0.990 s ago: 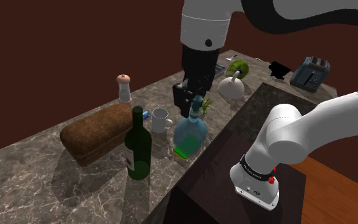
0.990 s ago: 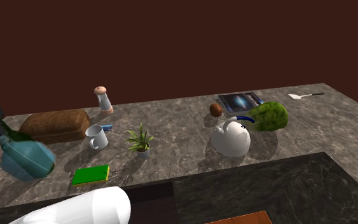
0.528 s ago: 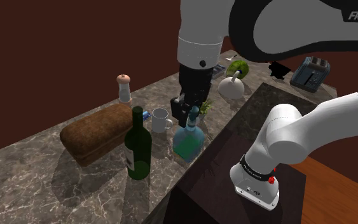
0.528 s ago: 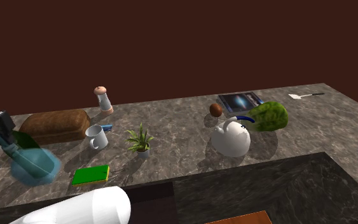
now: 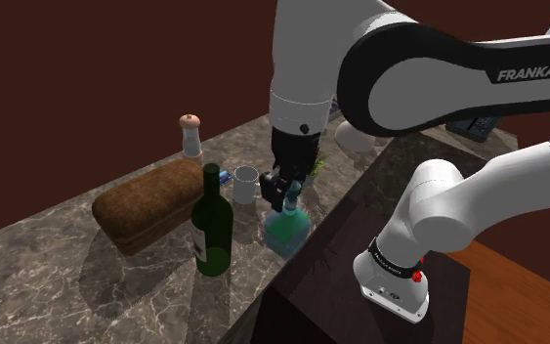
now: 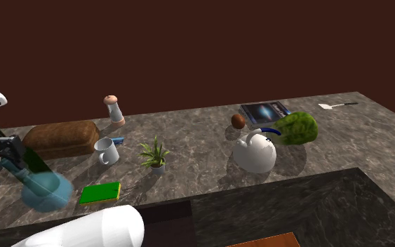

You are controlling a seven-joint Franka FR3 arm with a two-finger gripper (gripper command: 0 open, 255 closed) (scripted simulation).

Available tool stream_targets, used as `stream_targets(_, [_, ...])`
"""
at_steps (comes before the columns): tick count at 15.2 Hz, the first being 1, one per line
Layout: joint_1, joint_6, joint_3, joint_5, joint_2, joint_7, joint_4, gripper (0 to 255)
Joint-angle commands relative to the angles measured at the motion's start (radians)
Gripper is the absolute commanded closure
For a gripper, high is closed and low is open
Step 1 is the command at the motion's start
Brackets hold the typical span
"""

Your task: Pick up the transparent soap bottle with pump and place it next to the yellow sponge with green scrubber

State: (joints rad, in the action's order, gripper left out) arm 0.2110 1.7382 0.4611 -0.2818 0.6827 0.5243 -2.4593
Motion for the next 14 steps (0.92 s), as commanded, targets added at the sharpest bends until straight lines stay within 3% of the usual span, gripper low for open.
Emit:
stream_targets(1, [0.001, 0.026, 0.006, -0.004, -0.003, -0.001, -0.022, 255])
stream_targets(14, [0.008, 0.192, 0.052, -0.035, -0.042, -0.004, -0.149, 255])
